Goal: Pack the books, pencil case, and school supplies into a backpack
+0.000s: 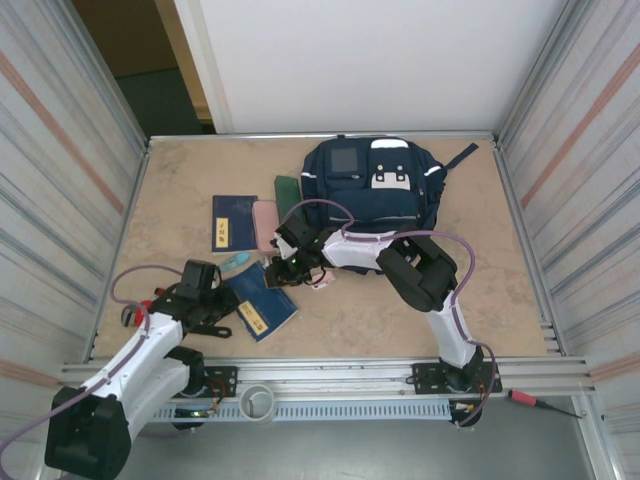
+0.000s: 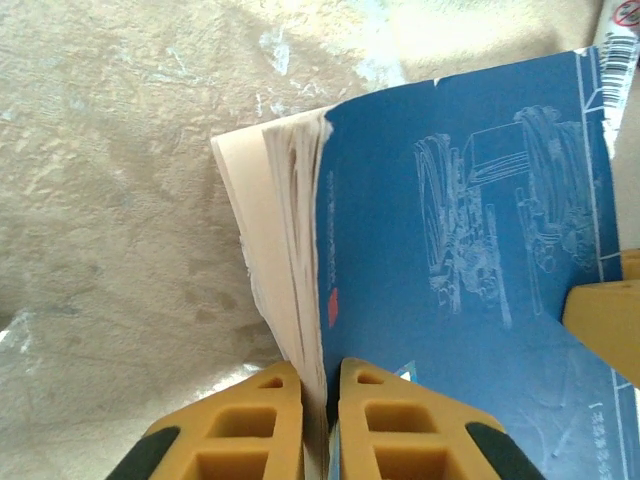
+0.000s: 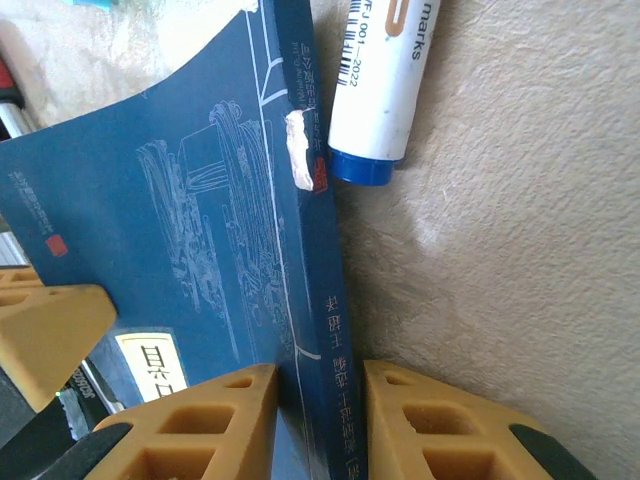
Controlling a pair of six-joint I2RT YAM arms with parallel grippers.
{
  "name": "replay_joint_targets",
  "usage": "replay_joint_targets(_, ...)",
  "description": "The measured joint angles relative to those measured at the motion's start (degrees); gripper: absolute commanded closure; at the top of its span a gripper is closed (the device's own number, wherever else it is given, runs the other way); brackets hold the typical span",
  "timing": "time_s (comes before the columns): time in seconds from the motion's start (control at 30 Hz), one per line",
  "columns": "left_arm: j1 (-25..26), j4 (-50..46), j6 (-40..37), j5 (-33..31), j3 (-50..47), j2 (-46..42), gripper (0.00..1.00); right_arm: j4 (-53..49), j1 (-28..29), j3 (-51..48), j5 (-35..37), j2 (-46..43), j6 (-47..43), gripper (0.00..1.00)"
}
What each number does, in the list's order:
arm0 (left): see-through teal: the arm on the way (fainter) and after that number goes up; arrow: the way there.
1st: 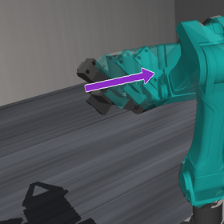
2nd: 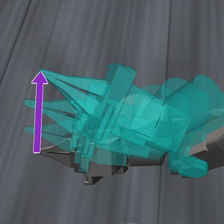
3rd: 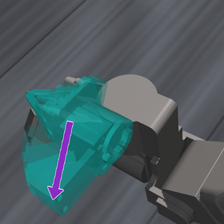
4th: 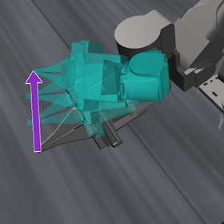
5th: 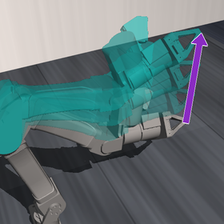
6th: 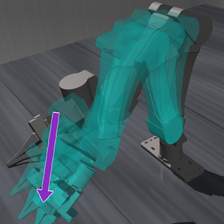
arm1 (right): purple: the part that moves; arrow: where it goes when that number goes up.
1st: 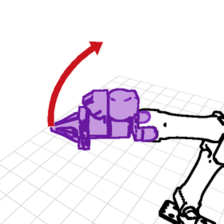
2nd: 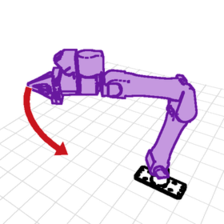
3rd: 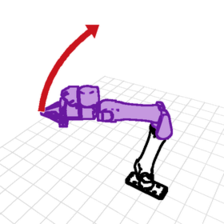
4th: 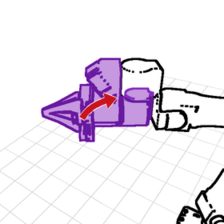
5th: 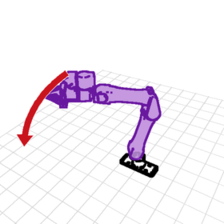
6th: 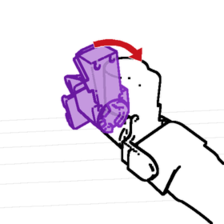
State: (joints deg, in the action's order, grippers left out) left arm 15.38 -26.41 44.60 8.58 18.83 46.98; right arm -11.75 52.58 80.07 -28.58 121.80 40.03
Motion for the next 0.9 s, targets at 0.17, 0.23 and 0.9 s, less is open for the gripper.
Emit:
replay_joint_targets(0.17,0.0,-0.4,0.7,0.4,-0.3,-1.5,0.98,0.4,-0.3,-0.1,-1.4,0.0,0.0,0.77)
replay_joint_targets(0.23,0.0,-0.4,0.7,0.3,-0.6,-1.7,0.98,1.1,-0.5,-0.2,-2.7,0.0,0.0,0.84)
replay_joint_targets(0.9,-3.3,-7.4,-2.9,-3.8,5.8,-11.6,0.41,-0.4,-2.7,-0.2,-13.7,-7.4,-6.1,1.00)
